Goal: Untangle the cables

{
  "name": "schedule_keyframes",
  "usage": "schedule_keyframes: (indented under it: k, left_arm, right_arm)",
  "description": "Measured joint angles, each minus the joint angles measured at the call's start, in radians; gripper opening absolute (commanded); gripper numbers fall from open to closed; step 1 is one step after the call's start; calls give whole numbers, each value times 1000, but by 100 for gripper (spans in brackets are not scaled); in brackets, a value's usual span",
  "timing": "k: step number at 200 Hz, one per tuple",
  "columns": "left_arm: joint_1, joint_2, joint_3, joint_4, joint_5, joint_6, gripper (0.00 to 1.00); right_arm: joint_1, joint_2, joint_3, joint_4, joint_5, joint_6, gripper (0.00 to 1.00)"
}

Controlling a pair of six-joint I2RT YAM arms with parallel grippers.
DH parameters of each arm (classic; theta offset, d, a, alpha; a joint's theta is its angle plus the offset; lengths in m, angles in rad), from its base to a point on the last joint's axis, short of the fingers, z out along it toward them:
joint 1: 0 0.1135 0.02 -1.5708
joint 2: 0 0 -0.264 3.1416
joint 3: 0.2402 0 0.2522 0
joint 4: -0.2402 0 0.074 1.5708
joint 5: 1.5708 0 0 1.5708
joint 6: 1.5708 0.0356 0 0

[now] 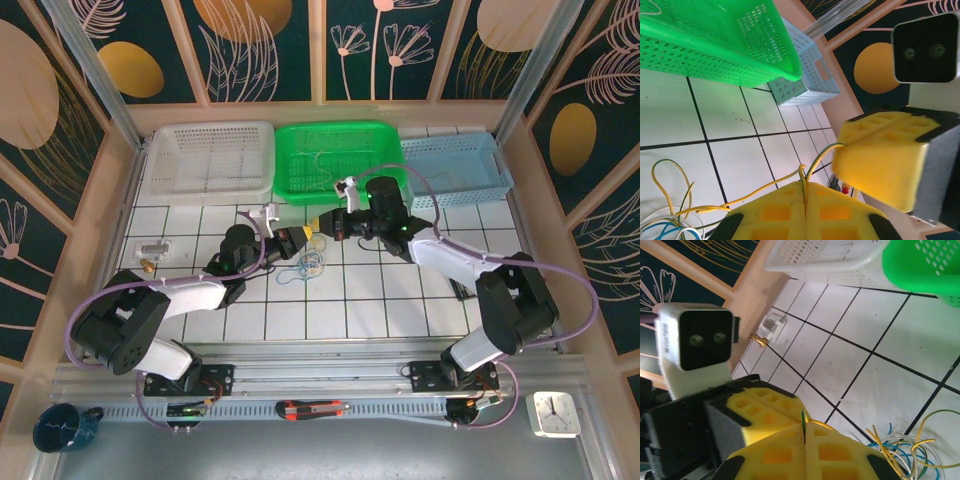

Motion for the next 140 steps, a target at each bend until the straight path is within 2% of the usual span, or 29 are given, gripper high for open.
schedule_keyframes:
  k: [25, 48, 66, 82, 107, 140]
  left_arm:
    - [-4, 0, 0, 40, -4, 0, 0]
    - [-5, -1, 0, 68, -13, -6, 20]
    - [-3, 0, -16, 51, -26, -5, 46]
    - [0, 0, -31, 30, -40, -2, 60]
    - [1, -13, -41, -5, -54, 23, 73]
    - [1, -77, -43, -69, -84, 98, 83]
  right_arm:
    - [-2, -90, -19, -6, 48, 8, 0]
    - [-2, -191, -71, 34, 82, 30, 0]
    - [-7, -224, -70, 85, 96, 34, 0]
    - [-10, -227, -64, 109, 101, 34, 0]
    - [-10, -226, -63, 109, 103, 34, 0]
    - [-10, -226, -60, 98, 103, 30, 0]
